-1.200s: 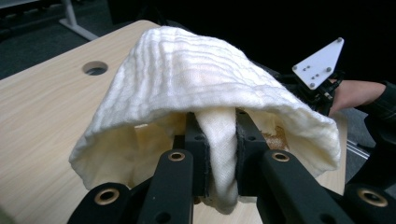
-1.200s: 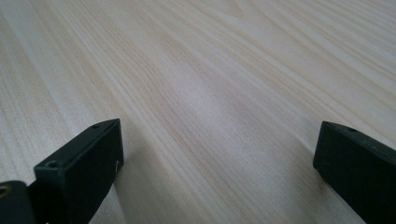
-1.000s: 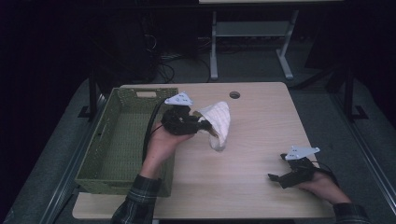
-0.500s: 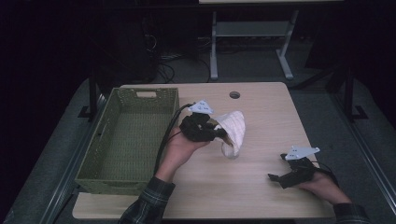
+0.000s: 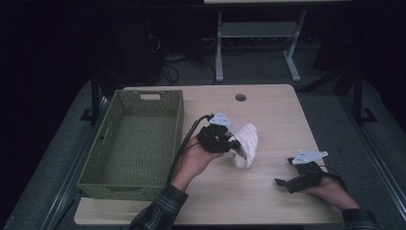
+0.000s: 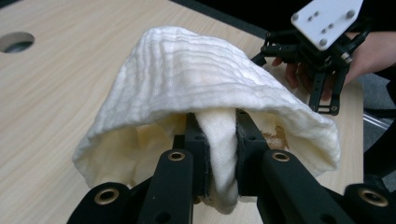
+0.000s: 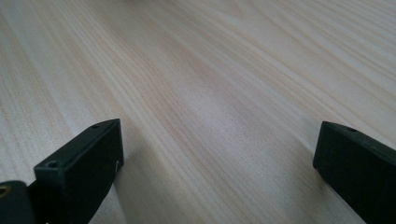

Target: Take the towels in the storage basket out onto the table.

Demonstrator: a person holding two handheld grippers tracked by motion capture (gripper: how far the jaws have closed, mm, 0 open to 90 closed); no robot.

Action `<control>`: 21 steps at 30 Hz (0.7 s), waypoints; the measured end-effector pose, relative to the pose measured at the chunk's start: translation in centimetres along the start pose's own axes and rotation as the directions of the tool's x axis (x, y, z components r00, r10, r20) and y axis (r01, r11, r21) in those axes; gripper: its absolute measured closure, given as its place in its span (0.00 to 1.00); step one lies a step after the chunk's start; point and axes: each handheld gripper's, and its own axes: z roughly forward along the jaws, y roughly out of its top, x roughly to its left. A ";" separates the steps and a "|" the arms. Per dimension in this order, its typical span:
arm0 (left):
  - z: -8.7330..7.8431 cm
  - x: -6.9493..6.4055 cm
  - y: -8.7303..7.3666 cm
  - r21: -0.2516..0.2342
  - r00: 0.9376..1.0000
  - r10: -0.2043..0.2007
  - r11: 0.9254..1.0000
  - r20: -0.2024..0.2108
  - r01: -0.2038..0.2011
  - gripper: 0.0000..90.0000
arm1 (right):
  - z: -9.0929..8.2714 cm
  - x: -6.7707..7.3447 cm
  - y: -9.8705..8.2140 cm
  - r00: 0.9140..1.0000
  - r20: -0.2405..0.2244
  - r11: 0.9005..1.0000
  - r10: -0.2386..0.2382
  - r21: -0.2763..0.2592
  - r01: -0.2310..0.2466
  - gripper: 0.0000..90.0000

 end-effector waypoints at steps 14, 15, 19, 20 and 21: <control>4.2 -0.1 -2.2 0.085 1.000 0.003 0.996 0.021 -0.005 0.87 | 0.0 0.0 0.0 1.000 -0.001 1.000 -0.001 0.001 0.001 0.01; 4.5 -0.1 -2.5 0.083 1.000 0.003 0.997 0.012 -0.004 0.87 | 0.0 0.0 0.0 1.000 -0.001 1.000 -0.001 0.001 0.001 0.01; 6.1 -0.1 -3.6 0.123 1.000 0.025 0.992 0.000 -0.025 0.87 | 0.0 0.0 0.0 1.000 0.000 1.000 -0.001 0.000 0.001 0.01; 6.4 -0.1 -3.9 0.136 1.000 0.027 0.990 -0.001 -0.026 0.87 | 0.0 0.0 0.0 1.000 0.000 1.000 -0.001 0.001 0.001 0.01; 6.8 -0.1 -4.1 0.142 1.000 0.025 0.990 -0.008 -0.024 0.87 | 0.0 0.0 0.0 1.000 0.000 1.000 -0.001 0.001 0.001 0.01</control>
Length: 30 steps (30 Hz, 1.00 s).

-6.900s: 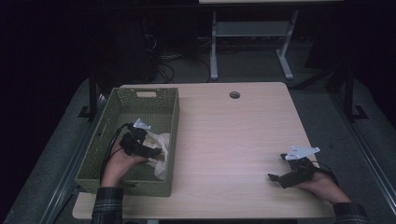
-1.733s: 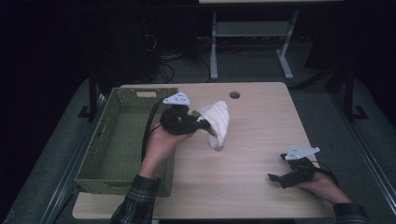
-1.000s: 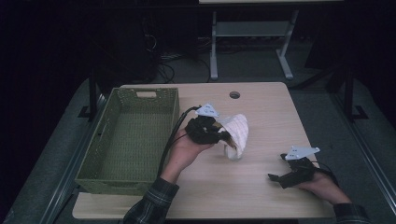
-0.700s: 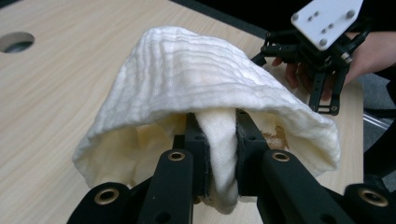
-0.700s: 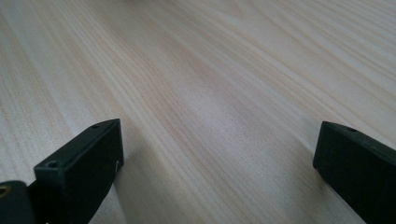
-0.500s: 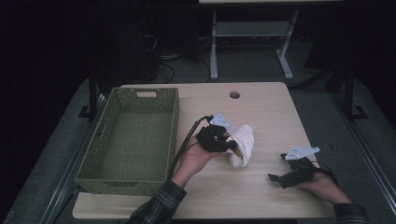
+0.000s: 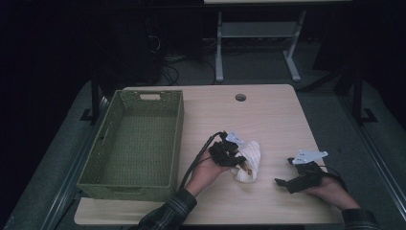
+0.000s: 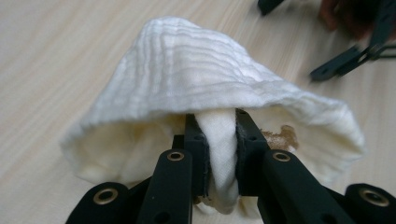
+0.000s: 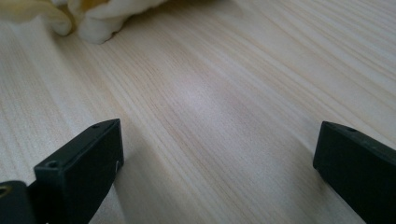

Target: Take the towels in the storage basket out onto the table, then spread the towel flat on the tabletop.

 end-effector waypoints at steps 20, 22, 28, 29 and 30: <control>-0.5 0.0 -1.3 0.000 0.997 -0.012 1.000 -0.082 0.012 0.45 | -0.4 0.1 1.5 0.999 -0.047 0.997 0.009 0.075 -0.006 0.09; -1.2 0.0 -1.7 -0.006 0.996 -0.023 1.000 -0.083 0.023 0.44 | -0.6 0.3 1.8 0.998 -0.060 0.999 0.009 0.050 -0.006 0.17; -2.5 0.2 -3.0 -0.018 0.994 -0.065 0.998 -0.089 0.063 0.43 | -0.9 1.7 3.3 0.994 -0.111 1.000 -0.023 -0.023 0.021 0.34; -2.6 0.1 -3.2 -0.019 0.993 -0.078 0.997 -0.090 0.077 0.43 | -0.9 2.0 3.6 0.992 -0.124 0.999 -0.018 -0.035 0.014 0.38; -2.6 0.1 -3.5 -0.018 0.992 -0.085 0.996 -0.088 0.084 0.43 | -0.9 2.3 4.0 0.990 -0.136 0.998 -0.030 -0.053 0.022 0.42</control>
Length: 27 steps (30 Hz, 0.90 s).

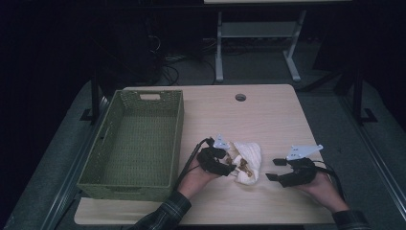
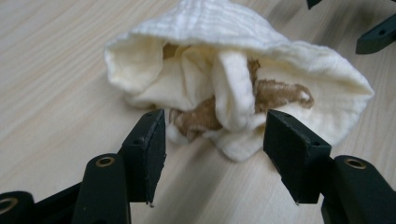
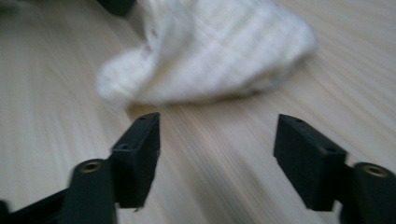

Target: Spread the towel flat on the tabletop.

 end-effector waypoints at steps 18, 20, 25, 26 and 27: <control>0.4 -0.2 -1.1 -0.006 1.000 -0.005 1.000 -0.002 0.005 0.42 | 2.1 2.1 3.3 0.996 -0.083 0.999 0.007 0.042 -0.003 0.96; 0.5 -0.1 -1.0 -0.005 1.000 -0.005 1.000 -0.010 0.005 0.42 | 1.1 1.4 3.4 0.998 -0.057 1.000 0.017 0.008 -0.017 0.97; 0.6 0.0 -1.0 -0.002 1.000 -0.011 1.000 -0.009 0.011 0.42 | -0.6 0.0 3.7 1.000 -0.013 0.999 0.028 -0.042 -0.029 0.97; 0.6 0.0 -1.0 -0.002 1.000 -0.009 1.000 -0.008 0.009 0.42 | -0.9 -0.4 3.7 0.999 -0.002 0.998 0.032 -0.053 -0.032 0.97; 0.6 0.0 -1.0 -0.003 1.000 -0.009 1.000 -0.007 0.009 0.42 | -1.1 -0.7 3.7 0.999 0.006 0.998 0.033 -0.059 -0.032 0.97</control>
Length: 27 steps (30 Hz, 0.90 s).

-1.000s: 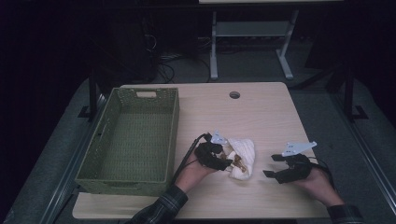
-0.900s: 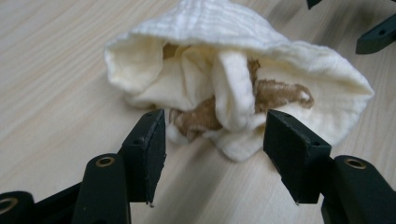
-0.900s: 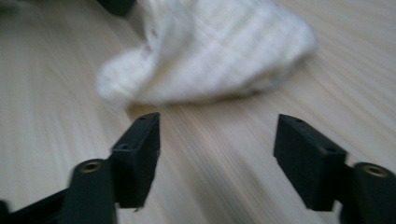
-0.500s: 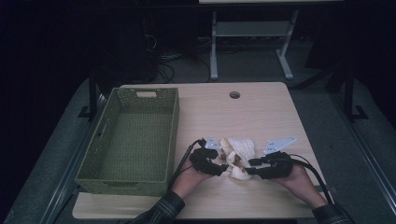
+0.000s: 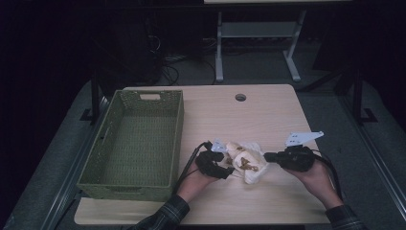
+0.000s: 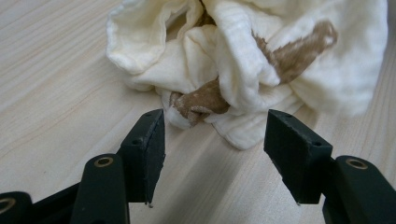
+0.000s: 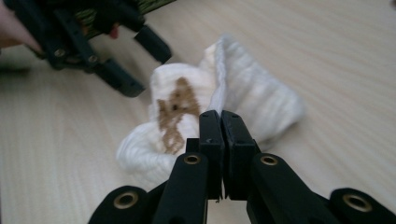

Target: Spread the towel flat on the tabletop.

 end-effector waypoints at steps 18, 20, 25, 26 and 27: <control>0.3 0.0 0.0 0.006 1.000 0.012 1.000 0.004 -0.012 0.42 | -0.7 -6.9 -0.9 0.986 0.142 0.996 0.089 -0.004 -0.089 0.97; 0.2 0.0 0.0 0.007 1.000 0.013 1.000 0.003 -0.013 0.42 | -0.5 -7.6 -1.1 0.984 0.150 0.995 0.098 0.007 -0.100 0.97; 0.3 0.0 0.0 0.004 1.000 0.008 1.000 0.002 -0.008 0.42 | 0.0 -9.1 -1.7 0.976 0.173 0.989 0.134 0.033 -0.142 0.97; 0.4 0.0 0.0 0.002 1.000 0.006 1.000 0.002 -0.006 0.42 | 0.2 -9.4 -1.8 0.976 0.175 0.989 0.133 0.039 -0.142 0.97; 0.4 0.0 0.0 0.003 1.000 0.005 1.000 0.003 -0.005 0.42 | 0.3 -9.6 -1.9 0.973 0.184 0.987 0.141 0.049 -0.152 0.97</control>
